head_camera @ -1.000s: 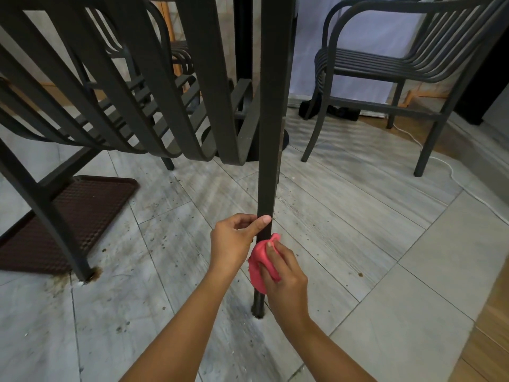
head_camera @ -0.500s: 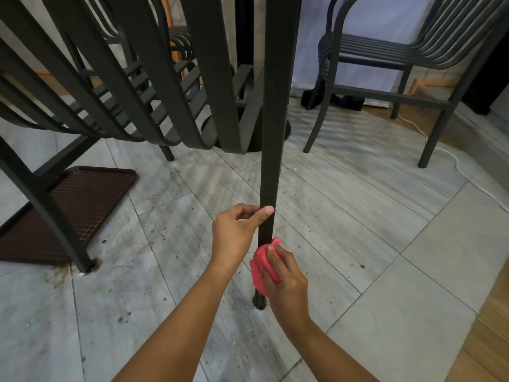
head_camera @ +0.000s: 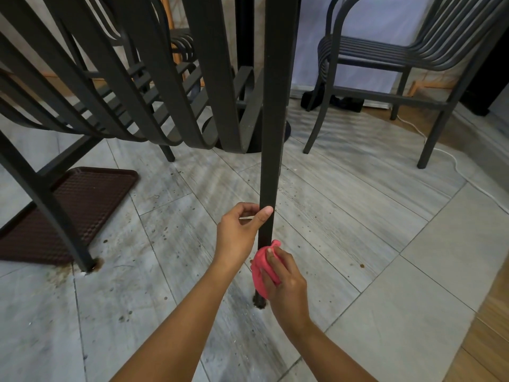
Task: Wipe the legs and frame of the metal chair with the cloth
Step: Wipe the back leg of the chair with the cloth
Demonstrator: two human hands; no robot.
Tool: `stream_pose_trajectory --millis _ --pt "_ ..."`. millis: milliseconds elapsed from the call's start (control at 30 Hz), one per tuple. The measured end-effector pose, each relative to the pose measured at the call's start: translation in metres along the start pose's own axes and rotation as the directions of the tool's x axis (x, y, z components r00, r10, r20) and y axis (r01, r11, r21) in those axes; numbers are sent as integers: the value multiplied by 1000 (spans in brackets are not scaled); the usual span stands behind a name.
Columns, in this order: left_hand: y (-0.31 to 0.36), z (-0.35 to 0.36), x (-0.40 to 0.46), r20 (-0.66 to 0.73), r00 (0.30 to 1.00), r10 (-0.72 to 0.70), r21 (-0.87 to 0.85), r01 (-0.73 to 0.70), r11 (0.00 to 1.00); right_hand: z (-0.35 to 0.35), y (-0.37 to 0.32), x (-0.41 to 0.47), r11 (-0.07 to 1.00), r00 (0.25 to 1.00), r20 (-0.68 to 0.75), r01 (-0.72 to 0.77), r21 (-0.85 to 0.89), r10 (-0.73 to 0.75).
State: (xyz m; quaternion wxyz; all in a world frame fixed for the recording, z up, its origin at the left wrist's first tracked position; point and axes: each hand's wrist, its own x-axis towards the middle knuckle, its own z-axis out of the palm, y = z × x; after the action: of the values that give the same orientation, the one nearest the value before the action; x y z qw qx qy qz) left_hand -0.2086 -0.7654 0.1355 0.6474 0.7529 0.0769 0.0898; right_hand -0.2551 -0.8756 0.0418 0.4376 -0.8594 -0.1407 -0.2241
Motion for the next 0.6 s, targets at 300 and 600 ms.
stream_pose_trajectory --millis 300,600 --pt "-32 -10 -1 62 992 -108 59 104 993 -10 8 -14 941 944 12 -329 78 329" --pt "-44 -7 -1 78 988 -133 71 127 989 20 -9 4 823 853 -34 -492 284 521"
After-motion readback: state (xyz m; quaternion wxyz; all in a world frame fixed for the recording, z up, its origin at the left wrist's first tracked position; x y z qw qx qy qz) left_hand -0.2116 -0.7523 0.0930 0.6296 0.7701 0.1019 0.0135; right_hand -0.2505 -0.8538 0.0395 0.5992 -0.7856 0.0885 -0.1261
